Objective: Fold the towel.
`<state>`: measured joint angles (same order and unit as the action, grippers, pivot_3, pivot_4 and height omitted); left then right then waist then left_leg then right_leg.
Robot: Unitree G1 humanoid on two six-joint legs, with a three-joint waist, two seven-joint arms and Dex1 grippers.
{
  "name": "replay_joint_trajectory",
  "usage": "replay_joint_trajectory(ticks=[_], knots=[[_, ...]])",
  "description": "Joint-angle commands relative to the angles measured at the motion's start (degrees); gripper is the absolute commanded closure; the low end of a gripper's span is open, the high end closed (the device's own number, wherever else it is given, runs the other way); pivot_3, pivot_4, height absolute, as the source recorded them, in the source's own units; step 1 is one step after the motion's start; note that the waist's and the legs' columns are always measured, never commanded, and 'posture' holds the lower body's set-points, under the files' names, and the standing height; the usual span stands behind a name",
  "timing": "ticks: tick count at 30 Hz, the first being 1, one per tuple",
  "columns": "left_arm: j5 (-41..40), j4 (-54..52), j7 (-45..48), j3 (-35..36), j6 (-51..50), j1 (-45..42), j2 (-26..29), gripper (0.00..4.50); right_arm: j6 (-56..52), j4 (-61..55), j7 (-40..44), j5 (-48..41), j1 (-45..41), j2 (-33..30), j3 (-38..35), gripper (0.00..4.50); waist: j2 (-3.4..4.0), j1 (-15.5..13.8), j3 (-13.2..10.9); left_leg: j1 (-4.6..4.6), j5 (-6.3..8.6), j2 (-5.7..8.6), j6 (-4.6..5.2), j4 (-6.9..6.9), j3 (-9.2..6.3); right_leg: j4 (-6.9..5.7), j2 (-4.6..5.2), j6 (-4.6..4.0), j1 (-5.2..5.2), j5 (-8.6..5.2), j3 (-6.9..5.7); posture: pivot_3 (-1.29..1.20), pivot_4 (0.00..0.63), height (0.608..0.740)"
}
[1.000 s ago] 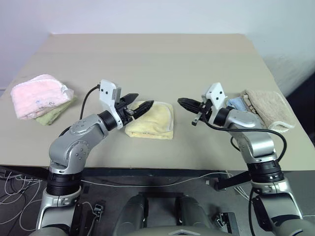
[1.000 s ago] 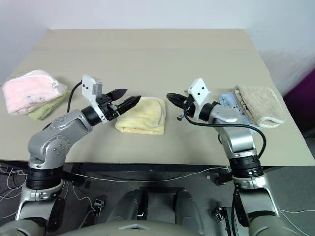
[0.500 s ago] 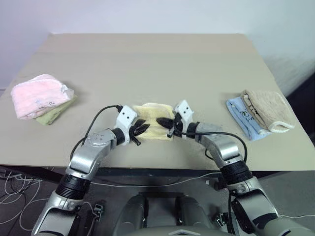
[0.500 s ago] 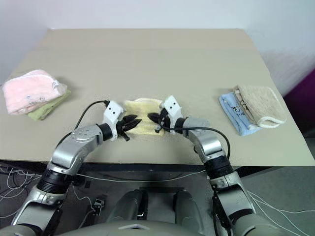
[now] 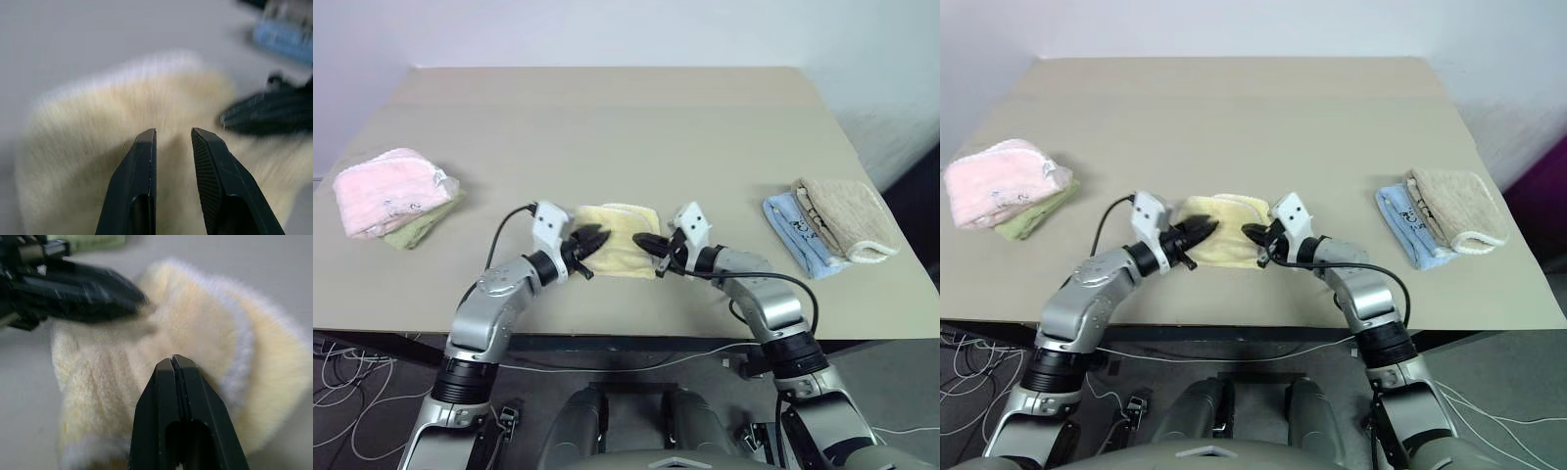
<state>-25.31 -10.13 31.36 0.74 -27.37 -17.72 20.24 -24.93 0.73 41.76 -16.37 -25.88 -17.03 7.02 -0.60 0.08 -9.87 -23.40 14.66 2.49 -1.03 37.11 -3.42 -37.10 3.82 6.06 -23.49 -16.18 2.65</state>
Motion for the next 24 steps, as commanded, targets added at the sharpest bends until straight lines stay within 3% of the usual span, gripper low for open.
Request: replay_joint_trajectory(ticks=[1,7,13,24], knots=[[0.4,-2.8,-0.1,4.7,0.7,0.8,3.9,3.35,-7.6,-7.3,-0.8,-6.9,-0.3,-1.5,-5.8,4.13,0.00,0.4,0.0,0.00,0.00,-0.01,0.00,-0.01,0.00,0.00,0.00,0.00,0.00,0.00,0.00,0.00,0.150,0.740],[4.0,-1.6,2.3,6.7,5.0,5.3,10.4,3.35,-27.4,-7.2,-6.1,-18.5,-0.8,-1.4,-14.3,2.21,0.01,0.7,0.0,0.01,0.00,-0.04,0.00,-0.08,-0.01,0.02,0.00,-0.02,-0.01,-0.01,0.02,0.00,0.150,0.740],[4.3,-1.9,2.8,7.2,6.1,7.5,11.1,3.35,-41.7,-3.2,-13.0,-27.3,-2.0,3.8,-21.2,0.11,0.02,0.7,0.0,0.00,0.01,-0.02,0.01,-0.10,-0.01,0.04,0.11,-0.02,-0.01,-0.01,0.06,0.00,0.150,0.740],[3.0,-4.9,4.1,6.9,5.8,10.0,9.3,3.35,-48.1,3.1,-20.6,-28.4,-5.8,9.7,-21.9,0.05,0.03,0.9,0.0,-0.01,0.01,-0.02,0.01,-0.13,0.01,0.03,0.10,-0.02,-0.06,-0.01,0.07,0.00,0.150,0.740]])
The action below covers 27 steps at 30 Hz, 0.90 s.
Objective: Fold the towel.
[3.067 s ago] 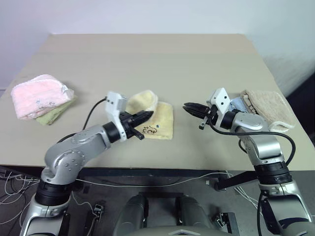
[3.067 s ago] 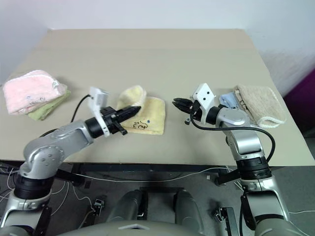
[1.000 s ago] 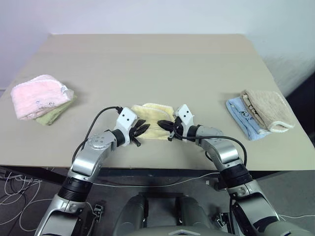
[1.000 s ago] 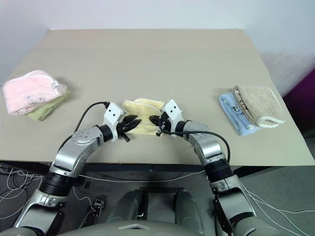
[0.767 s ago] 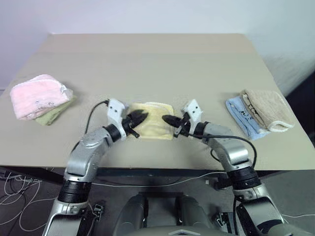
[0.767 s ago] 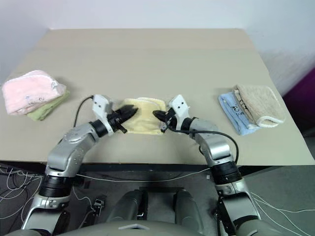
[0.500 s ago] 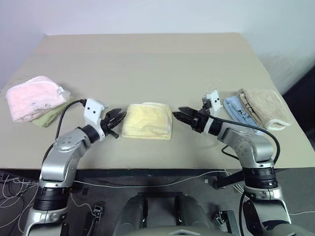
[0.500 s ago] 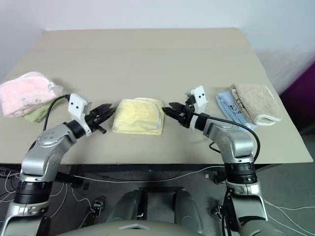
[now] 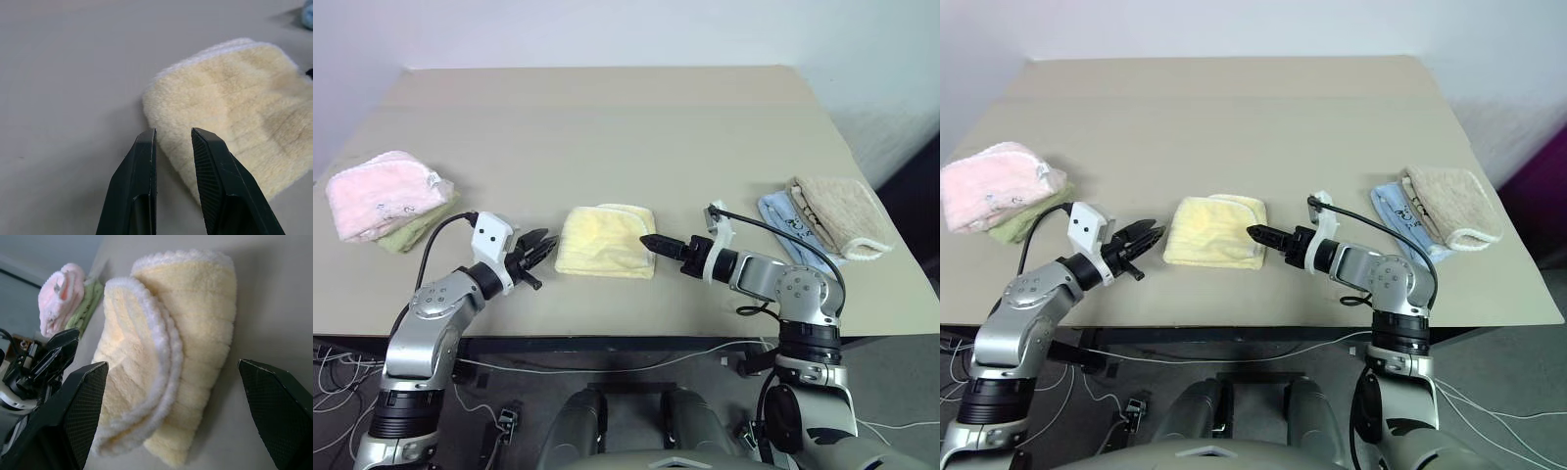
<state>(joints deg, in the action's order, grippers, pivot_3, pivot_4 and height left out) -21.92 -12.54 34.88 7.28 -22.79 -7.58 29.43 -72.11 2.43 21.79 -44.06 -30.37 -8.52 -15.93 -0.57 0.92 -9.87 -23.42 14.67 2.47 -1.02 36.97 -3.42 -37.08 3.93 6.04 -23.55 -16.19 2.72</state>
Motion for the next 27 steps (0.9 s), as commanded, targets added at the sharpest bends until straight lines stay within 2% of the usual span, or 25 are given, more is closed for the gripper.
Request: replay_joint_trajectory(ticks=[1,9,12,23,27], knots=[[-0.4,-2.5,0.6,0.2,1.3,-0.1,0.0,3.35,-0.8,2.3,-0.7,-0.3,-1.8,1.7,1.4,0.05,0.00,0.2,0.0,0.00,0.00,-0.01,0.00,0.00,0.00,0.00,-0.02,0.00,-0.01,0.00,0.00,0.00,0.150,0.740],[-0.4,-3.3,1.0,-0.3,1.5,-0.1,-1.0,3.35,1.2,7.8,-0.6,1.1,-5.5,4.4,3.2,0.05,-0.01,1.0,0.0,0.03,0.00,-0.09,0.00,-0.03,0.03,-0.03,-0.12,0.00,-0.02,0.00,-0.01,0.00,0.150,0.740],[-0.4,-3.8,0.9,-0.2,1.4,0.3,-1.2,3.35,1.8,8.6,-0.4,1.1,-6.0,4.6,3.2,0.68,0.00,1.5,0.0,0.03,0.00,-0.09,0.00,-0.08,0.02,-0.03,-0.12,0.00,-0.04,0.00,-0.01,0.00,0.150,0.740],[0.0,-3.7,0.3,-0.6,1.5,0.1,-2.1,3.35,2.1,7.1,0.0,-0.8,-5.6,3.8,1.7,4.39,-0.03,1.4,0.0,0.01,0.00,-0.08,0.00,-0.07,0.03,-0.05,-0.12,0.00,-0.06,0.00,-0.01,0.00,0.150,0.740],[0.0,-3.5,0.4,-1.1,1.6,-0.2,-2.3,3.35,1.8,3.9,-0.5,-3.5,-5.4,3.7,-0.7,4.45,-0.01,1.3,0.0,0.00,0.00,-0.08,0.00,-0.07,0.03,-0.05,-0.11,0.00,-0.07,0.00,-0.02,0.00,0.150,0.740]])
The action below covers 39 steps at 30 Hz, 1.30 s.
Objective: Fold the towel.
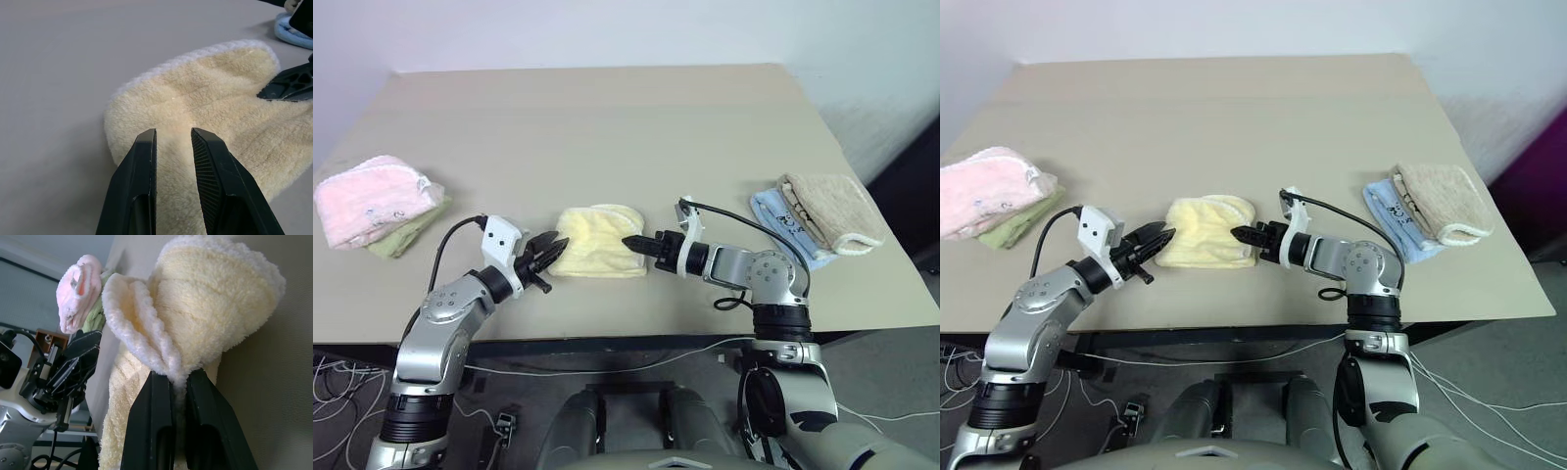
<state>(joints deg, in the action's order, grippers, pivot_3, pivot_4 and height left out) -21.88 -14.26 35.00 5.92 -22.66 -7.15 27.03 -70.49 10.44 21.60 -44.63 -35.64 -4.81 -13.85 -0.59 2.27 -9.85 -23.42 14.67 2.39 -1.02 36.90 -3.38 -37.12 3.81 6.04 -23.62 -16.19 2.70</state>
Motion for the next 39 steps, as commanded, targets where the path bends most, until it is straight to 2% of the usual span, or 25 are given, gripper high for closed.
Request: replay_joint_trajectory(ticks=[1,6,12,18,23,26,29,32,39], knots=[[-0.1,-1.8,0.3,0.2,1.5,-0.7,0.1,3.35,0.6,-6.0,-0.5,-4.3,-0.4,-0.4,-4.4,4.45,0.01,-0.1,0.0,-0.02,0.00,0.01,0.00,0.00,0.00,0.00,0.01,0.00,-0.01,0.00,0.00,0.00,0.150,0.740],[-0.5,-1.6,0.7,-0.4,1.6,-0.9,-0.1,3.35,4.0,-10.0,-6.0,-8.9,-4.1,-4.1,-14.5,4.45,0.02,-0.4,0.0,-0.06,0.00,0.04,0.00,0.02,0.00,0.01,0.04,0.01,-0.03,0.00,0.00,0.00,0.150,0.740],[0.4,2.2,2.5,-3.7,2.5,-4.3,-1.6,3.35,9.6,-9.3,-16.7,-10.6,-9.4,-16.5,-28.1,4.45,0.12,-1.8,-0.1,-0.09,0.00,0.11,0.00,0.05,0.02,0.06,0.10,0.01,-0.01,0.00,-0.02,0.00,0.150,0.740],[0.9,6.5,4.4,-6.1,4.0,-8.6,-3.2,3.35,10.3,-7.8,-27.2,-12.7,-6.7,-23.8,-38.2,4.45,0.10,-1.5,-0.1,-0.09,-0.01,0.06,0.03,0.06,0.04,0.06,0.05,0.01,0.04,0.00,-0.01,0.00,0.150,0.740],[1.4,9.2,5.9,-7.3,5.2,-10.4,-3.8,3.35,4.7,-10.9,-37.0,-16.7,1.5,-22.4,-42.7,4.45,0.12,-1.3,-0.1,-0.07,-0.01,0.00,0.05,0.07,0.12,0.04,0.00,0.01,0.06,0.00,0.10,0.00,0.150,0.740],[1.6,10.0,6.6,-7.7,5.6,-10.9,-4.1,3.35,5.6,-11.8,-43.4,-17.7,4.3,-19.5,-44.7,4.45,0.15,-1.3,-0.1,-0.05,-0.01,-0.02,0.06,0.09,0.14,0.01,-0.04,0.01,0.06,0.00,0.12,0.00,0.150,0.740],[1.9,10.2,7.1,-7.9,5.8,-11.1,-4.2,3.35,6.8,-12.1,-45.7,-18.9,5.2,-18.7,-44.7,4.45,0.16,-1.4,-0.1,-0.05,-0.01,-0.02,0.06,0.10,0.17,0.00,-0.11,0.01,0.06,0.00,0.10,0.00,0.150,0.740],[2.0,10.1,7.3,-7.9,5.8,-10.9,-4.2,3.35,8.2,-12.3,-46.2,-20.4,5.7,-19.0,-44.1,3.65,0.16,-1.4,-0.1,-0.05,0.00,-0.01,0.06,0.12,0.16,0.00,-0.13,0.02,0.08,0.00,0.08,0.00,0.150,0.740],[2.2,9.5,7.5,-7.8,5.4,-10.3,-4.2,3.35,15.2,-13.6,-45.2,-19.5,6.2,-20.2,-42.1,1.24,0.16,-1.4,-0.1,-0.05,0.00,-0.01,0.07,0.14,0.16,0.01,-0.14,0.02,0.10,0.00,0.07,0.00,0.150,0.740]])
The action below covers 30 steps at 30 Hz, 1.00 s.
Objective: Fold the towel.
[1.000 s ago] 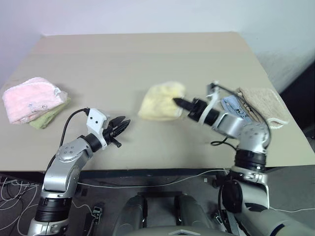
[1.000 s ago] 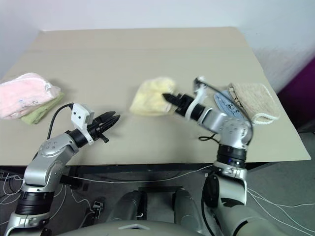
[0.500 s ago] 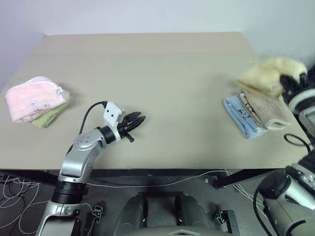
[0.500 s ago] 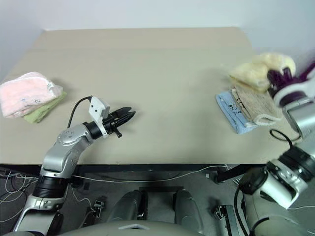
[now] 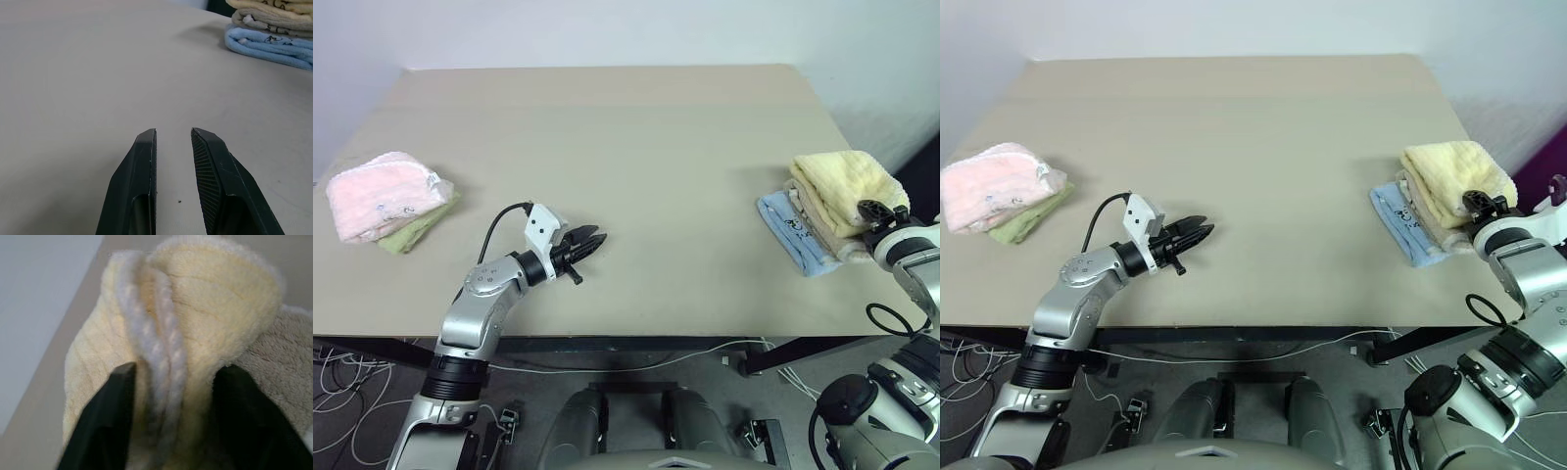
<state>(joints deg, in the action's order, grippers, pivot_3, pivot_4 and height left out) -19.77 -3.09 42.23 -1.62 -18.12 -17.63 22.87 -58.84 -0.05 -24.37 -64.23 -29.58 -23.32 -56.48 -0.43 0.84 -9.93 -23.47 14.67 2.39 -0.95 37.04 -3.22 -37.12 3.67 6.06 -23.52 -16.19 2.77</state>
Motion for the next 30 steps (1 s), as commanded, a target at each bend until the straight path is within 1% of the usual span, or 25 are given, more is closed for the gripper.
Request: replay_joint_trajectory(ticks=[1,2,3,4,8,11,13,16,19,22,24,26,30], knots=[[0.1,-1.8,0.4,-0.3,0.8,0.3,0.0,3.35,4.9,-3.4,1.2,1.0,0.3,-2.1,1.1,0.92,0.00,0.0,0.0,0.00,0.00,0.00,0.00,0.00,0.00,0.00,0.00,0.00,0.00,0.00,0.00,0.00,0.150,0.740],[0.1,-1.8,0.5,-0.4,0.7,0.2,0.0,3.35,6.5,-3.7,1.4,1.8,0.3,-2.6,1.5,0.66,0.00,0.0,0.0,0.00,0.00,0.00,0.00,0.00,0.00,0.00,0.00,0.00,0.00,0.00,0.00,0.00,0.150,0.740],[0.0,-1.7,0.6,-0.4,0.7,0.2,0.0,3.35,7.7,-3.8,1.5,2.3,0.3,-2.9,1.9,0.27,0.00,0.0,0.0,0.00,0.00,0.00,0.00,0.01,0.00,0.00,0.00,0.00,0.00,0.00,0.00,0.00,0.150,0.740],[0.1,-1.6,0.7,-0.4,0.7,0.1,0.0,3.35,9.0,-4.0,2.0,3.0,0.4,-3.4,2.3,0.02,0.00,0.0,0.0,0.00,0.00,0.00,0.00,0.01,0.00,0.00,0.00,0.00,0.00,0.00,0.00,0.00,0.150,0.740],[0.3,-0.9,1.0,-0.4,0.7,-0.5,0.1,3.35,14.2,-4.5,3.9,5.6,0.4,-4.8,4.2,0.02,0.00,0.0,0.0,0.00,0.00,0.00,0.00,0.01,0.00,0.00,0.00,0.00,0.00,0.00,0.00,0.00,0.150,0.740],[0.9,-0.1,0.6,-0.2,0.9,-0.9,0.1,3.35,16.7,-5.6,8.2,8.9,0.2,-5.9,9.4,0.02,0.01,0.1,0.0,0.01,0.00,0.00,0.00,0.00,0.01,0.00,-0.01,0.00,0.00,0.00,0.00,0.00,0.150,0.740],[1.8,0.6,-0.4,0.1,1.5,-1.1,0.1,3.35,18.1,-7.5,12.9,12.9,1.1,-7.3,15.6,0.02,0.02,0.2,0.0,0.02,0.00,-0.01,0.00,0.00,0.01,0.00,-0.03,0.00,0.00,0.00,0.00,0.00,0.150,0.740],[3.3,1.6,-3.1,1.4,2.3,-1.3,0.0,3.35,21.3,-11.2,22.2,20.2,3.8,-9.9,27.1,0.02,0.02,0.3,0.0,0.04,0.00,-0.04,0.00,-0.01,0.00,0.00,-0.07,0.00,-0.01,0.00,0.01,0.00,0.150,0.740],[3.8,2.3,-5.4,3.4,3.0,-0.7,0.4,3.35,24.2,-13.4,29.6,24.6,5.2,-9.2,36.7,0.02,0.00,0.1,0.0,0.04,0.00,-0.04,0.00,0.01,0.00,0.01,-0.06,0.01,0.00,0.00,0.01,0.00,0.150,0.740],[4.1,1.6,-7.0,4.6,3.2,0.6,0.9,3.35,28.4,-14.2,36.8,31.2,7.0,-9.1,46.9,0.02,-0.01,-0.1,0.0,0.04,0.00,-0.03,0.00,0.02,-0.01,0.01,-0.04,0.01,0.00,0.00,0.00,0.00,0.150,0.740],[4.4,0.9,-8.1,5.3,3.3,1.4,0.9,3.35,31.6,-13.2,40.6,35.0,8.0,-9.0,51.5,0.02,-0.01,-0.2,0.0,0.03,0.00,0.00,0.00,0.04,-0.03,0.02,0.00,0.01,0.00,0.00,-0.03,0.00,0.150,0.740],[4.6,0.6,-9.0,6.2,3.7,2.3,1.3,3.35,34.0,-11.1,42.5,37.9,7.6,-7.8,54.4,0.02,-0.04,-0.2,0.0,0.03,0.00,0.03,0.00,0.05,-0.04,0.03,0.03,0.01,0.02,0.00,-0.03,0.00,0.150,0.740],[5.2,-0.8,-11.2,8.0,3.9,4.4,2.1,3.35,37.0,-6.3,45.4,41.1,5.6,-5.4,56.5,0.02,-0.05,-0.1,0.0,0.03,0.00,0.02,-0.02,0.05,-0.10,0.02,0.04,0.01,0.01,0.00,-0.06,0.00,0.150,0.740]])
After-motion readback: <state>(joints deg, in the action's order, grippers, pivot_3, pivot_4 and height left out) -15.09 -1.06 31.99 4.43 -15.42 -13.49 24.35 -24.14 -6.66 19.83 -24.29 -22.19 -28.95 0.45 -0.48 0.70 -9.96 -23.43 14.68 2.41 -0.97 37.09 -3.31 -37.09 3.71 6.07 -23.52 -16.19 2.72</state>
